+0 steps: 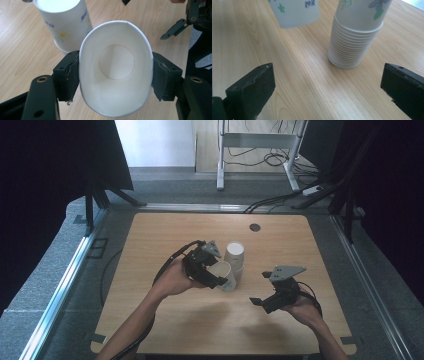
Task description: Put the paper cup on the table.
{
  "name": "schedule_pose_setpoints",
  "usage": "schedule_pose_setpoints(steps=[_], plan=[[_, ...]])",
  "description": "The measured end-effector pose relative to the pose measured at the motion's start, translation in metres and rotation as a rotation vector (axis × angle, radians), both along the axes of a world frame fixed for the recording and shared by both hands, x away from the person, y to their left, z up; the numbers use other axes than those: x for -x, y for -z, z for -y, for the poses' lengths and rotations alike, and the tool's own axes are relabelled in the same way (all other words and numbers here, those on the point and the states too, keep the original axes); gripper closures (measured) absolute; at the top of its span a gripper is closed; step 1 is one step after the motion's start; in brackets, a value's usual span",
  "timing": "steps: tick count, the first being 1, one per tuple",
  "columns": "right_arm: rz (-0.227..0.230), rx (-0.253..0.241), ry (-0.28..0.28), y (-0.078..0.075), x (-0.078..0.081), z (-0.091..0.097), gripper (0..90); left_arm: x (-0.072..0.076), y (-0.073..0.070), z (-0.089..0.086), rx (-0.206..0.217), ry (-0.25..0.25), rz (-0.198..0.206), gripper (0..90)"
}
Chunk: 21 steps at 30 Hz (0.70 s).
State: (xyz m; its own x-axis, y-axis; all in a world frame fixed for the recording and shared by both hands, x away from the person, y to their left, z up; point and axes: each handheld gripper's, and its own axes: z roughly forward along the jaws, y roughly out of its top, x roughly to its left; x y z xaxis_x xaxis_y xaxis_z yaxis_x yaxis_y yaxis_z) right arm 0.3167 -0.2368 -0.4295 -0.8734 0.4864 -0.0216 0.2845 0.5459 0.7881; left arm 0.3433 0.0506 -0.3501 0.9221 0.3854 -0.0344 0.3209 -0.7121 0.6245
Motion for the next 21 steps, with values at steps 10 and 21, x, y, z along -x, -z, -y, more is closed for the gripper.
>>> schedule_pose_setpoints(steps=[10, 21], plan=[[0.007, 0.0, 0.041, 0.004, 0.001, 0.01, 0.0, -0.004, 0.001, -0.012, -0.045, -0.051, 0.01, 31.2], [0.012, -0.013, 0.075, 0.007, 0.005, 0.02, 0.0, -0.009, 0.001, -0.022, -0.079, -0.097, 0.015, 31.3]])
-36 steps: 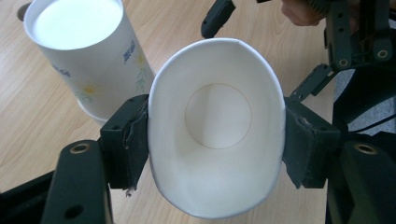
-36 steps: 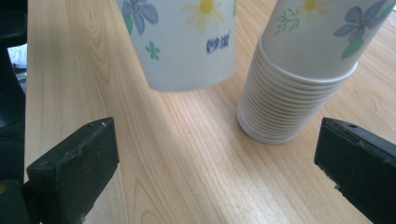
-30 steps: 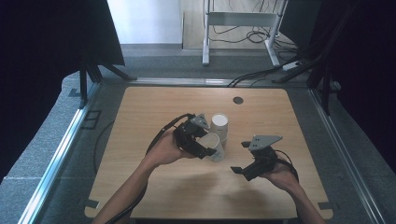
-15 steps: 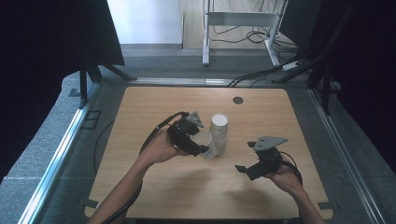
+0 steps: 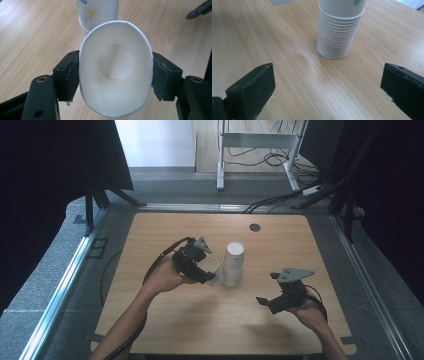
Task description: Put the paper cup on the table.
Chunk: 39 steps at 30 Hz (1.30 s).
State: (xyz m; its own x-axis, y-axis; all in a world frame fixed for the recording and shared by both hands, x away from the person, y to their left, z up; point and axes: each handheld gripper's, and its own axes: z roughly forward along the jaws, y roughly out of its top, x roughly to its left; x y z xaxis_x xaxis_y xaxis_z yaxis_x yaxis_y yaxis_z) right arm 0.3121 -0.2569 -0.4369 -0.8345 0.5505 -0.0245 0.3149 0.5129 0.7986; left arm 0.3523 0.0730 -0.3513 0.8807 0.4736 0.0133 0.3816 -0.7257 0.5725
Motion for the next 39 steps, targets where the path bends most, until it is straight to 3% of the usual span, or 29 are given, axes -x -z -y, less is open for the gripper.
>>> schedule_pose_setpoints(steps=[13, 22, 39], plan=[[0.012, 0.02, 0.029, 0.009, 0.006, 0.006, 0.0, -0.008, 0.003, -0.014, -0.067, -0.067, 0.004, 31.2], [0.006, 0.009, 0.056, 0.017, 0.009, 0.012, 0.1, -0.014, 0.007, -0.027, -0.094, -0.125, 0.002, 31.2], [-0.008, 0.011, 0.116, 0.032, 0.012, 0.023, 2.6, -0.028, 0.026, -0.053, -0.185, -0.238, -0.026, 30.8]])
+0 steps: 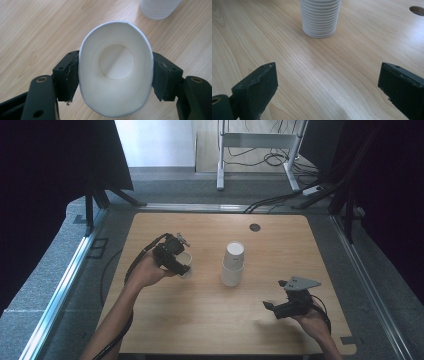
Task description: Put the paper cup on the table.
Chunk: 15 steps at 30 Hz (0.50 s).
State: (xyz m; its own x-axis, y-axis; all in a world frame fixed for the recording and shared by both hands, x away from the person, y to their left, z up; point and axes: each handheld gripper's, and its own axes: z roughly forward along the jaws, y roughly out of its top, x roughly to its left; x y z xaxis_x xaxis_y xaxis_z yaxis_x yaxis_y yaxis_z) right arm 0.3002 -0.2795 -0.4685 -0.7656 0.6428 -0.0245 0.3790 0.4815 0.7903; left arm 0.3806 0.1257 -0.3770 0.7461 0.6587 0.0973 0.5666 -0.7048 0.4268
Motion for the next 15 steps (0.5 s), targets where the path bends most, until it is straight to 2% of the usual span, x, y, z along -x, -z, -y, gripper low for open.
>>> schedule_pose_setpoints(steps=[4, 11, 12, 15], plan=[[-0.003, 0.017, 0.006, 0.003, 0.0, 0.0, 3.2, -0.004, 0.007, -0.004, -0.038, -0.018, -0.009, 30.7], [-0.013, 0.023, 0.009, 0.007, -0.001, 0.001, 3.4, -0.011, 0.021, -0.01, -0.068, -0.066, -0.03, 30.5], [-0.017, 0.025, 0.011, 0.007, -0.001, 0.001, 3.4, -0.012, 0.022, -0.012, -0.096, -0.059, -0.034, 30.4], [-0.029, 0.031, 0.01, 0.009, -0.002, 0.001, 3.5, -0.014, 0.027, -0.012, -0.104, -0.076, -0.04, 30.3]])
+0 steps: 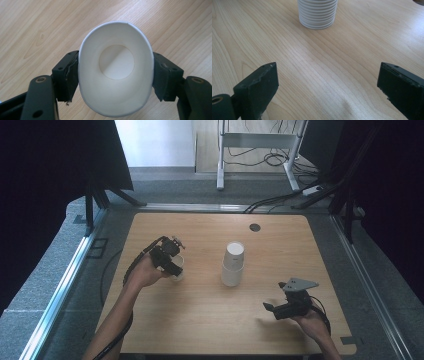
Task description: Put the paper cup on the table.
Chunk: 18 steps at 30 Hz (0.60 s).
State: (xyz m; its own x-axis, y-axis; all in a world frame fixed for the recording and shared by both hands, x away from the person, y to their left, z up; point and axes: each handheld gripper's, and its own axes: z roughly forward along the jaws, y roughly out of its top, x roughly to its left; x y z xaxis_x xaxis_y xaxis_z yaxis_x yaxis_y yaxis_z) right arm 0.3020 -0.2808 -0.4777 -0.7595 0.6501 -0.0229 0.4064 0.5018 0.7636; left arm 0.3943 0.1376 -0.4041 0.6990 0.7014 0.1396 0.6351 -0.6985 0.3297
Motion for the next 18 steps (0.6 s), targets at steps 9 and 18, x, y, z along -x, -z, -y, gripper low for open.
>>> schedule_pose_setpoints(steps=[9, 18], plan=[[-0.008, 0.005, 0.009, 0.003, -0.001, 0.001, 4.0, -0.006, 0.015, 0.0, -0.025, -0.021, -0.018, 29.7], [-0.013, 0.009, 0.005, 0.005, -0.002, 0.001, 4.6, -0.009, 0.022, 0.003, -0.035, -0.037, -0.041, 27.5]])
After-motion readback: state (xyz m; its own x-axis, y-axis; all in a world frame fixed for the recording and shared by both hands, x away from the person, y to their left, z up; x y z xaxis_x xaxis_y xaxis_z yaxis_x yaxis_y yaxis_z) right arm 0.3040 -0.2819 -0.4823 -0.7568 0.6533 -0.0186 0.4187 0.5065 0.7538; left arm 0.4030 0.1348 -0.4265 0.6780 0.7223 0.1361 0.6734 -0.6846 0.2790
